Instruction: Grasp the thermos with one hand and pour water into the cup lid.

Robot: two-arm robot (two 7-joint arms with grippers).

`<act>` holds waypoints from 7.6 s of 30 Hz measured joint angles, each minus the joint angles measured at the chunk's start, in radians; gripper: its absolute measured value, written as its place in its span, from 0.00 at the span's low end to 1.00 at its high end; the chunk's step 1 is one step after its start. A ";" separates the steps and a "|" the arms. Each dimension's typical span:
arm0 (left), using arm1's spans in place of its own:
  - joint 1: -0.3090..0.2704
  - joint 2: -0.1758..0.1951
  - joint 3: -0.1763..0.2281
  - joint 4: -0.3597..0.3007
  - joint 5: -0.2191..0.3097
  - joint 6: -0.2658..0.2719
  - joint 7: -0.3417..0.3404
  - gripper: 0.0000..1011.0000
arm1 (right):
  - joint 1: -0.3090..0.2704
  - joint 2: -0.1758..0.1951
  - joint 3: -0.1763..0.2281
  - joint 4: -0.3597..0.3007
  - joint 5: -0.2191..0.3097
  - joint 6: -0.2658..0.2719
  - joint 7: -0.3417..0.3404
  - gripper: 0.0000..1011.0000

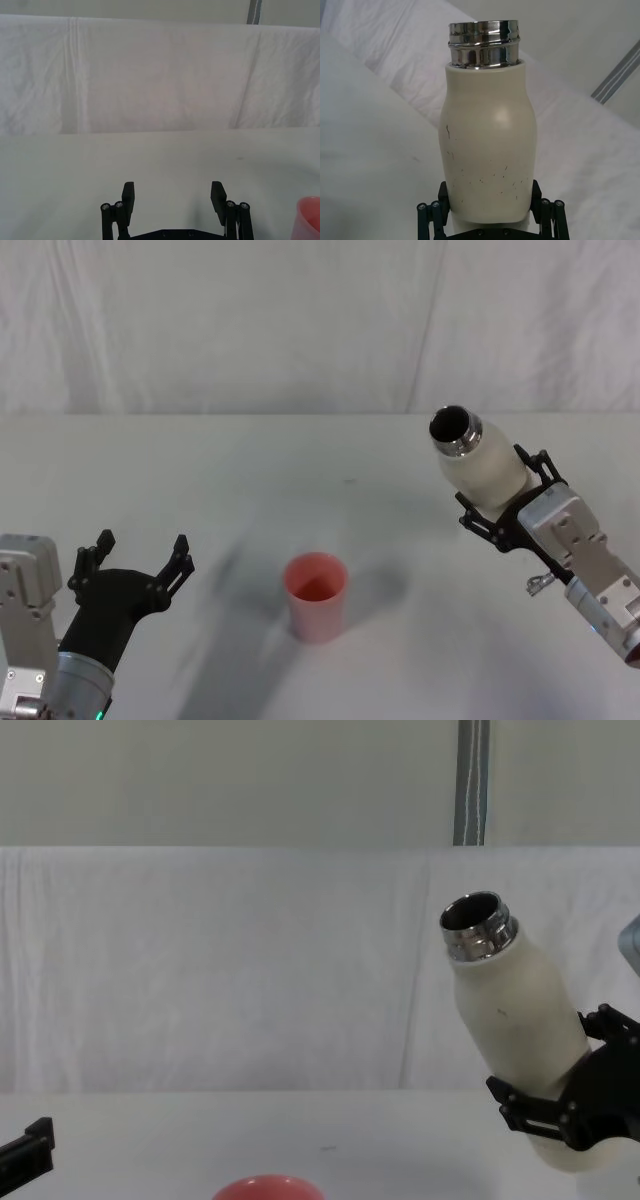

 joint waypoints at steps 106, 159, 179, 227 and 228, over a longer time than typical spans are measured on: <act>0.000 0.000 0.000 0.000 0.000 0.000 0.000 0.99 | 0.121 0.088 -0.216 0.114 -0.476 -0.099 -0.172 0.94; 0.000 0.000 0.000 0.000 0.000 0.000 0.000 0.99 | 0.163 0.081 -0.288 0.141 -0.609 -0.018 -0.219 0.94; 0.000 0.000 0.000 0.000 0.000 0.000 0.000 0.99 | 0.199 0.081 -0.313 0.171 -0.633 -0.018 -0.238 0.94; 0.000 0.000 0.000 0.000 0.000 0.000 0.000 0.99 | 0.229 0.094 -0.334 0.201 -0.655 -0.024 -0.272 0.94; 0.000 0.000 0.000 0.000 0.000 0.000 0.000 0.99 | 0.229 0.095 -0.333 0.201 -0.655 -0.024 -0.272 0.94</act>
